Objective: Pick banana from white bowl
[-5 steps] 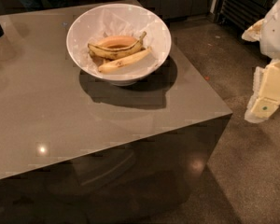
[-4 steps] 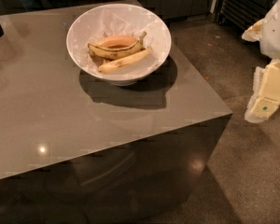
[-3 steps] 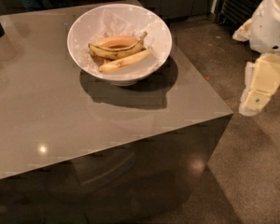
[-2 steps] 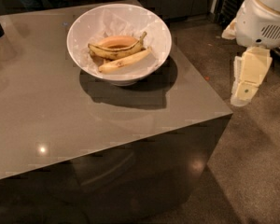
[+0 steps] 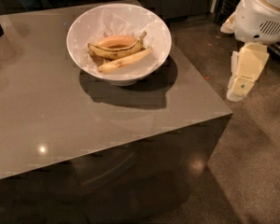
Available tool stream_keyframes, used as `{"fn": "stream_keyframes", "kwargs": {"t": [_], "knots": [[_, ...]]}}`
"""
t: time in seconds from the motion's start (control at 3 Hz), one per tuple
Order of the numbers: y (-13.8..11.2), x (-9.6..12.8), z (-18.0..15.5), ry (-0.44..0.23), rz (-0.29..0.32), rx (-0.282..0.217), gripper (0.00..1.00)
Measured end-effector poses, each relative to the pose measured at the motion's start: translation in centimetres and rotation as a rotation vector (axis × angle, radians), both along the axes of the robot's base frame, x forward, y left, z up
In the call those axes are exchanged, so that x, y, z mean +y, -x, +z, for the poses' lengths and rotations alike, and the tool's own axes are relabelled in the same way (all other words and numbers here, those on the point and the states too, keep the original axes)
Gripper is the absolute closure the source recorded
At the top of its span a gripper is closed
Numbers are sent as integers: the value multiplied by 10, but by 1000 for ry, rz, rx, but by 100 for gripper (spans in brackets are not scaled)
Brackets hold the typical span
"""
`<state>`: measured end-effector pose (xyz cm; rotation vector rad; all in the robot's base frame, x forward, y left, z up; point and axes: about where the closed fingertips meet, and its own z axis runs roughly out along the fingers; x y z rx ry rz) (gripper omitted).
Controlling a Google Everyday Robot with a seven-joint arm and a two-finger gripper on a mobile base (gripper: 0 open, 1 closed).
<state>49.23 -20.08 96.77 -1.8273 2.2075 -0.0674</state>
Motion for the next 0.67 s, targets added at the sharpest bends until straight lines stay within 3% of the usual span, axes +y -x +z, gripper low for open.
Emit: {"fn": "stream_keyframes", "kwargs": {"t": [0.67], "knots": [[-53, 43, 22, -36, 89, -5, 0]]}}
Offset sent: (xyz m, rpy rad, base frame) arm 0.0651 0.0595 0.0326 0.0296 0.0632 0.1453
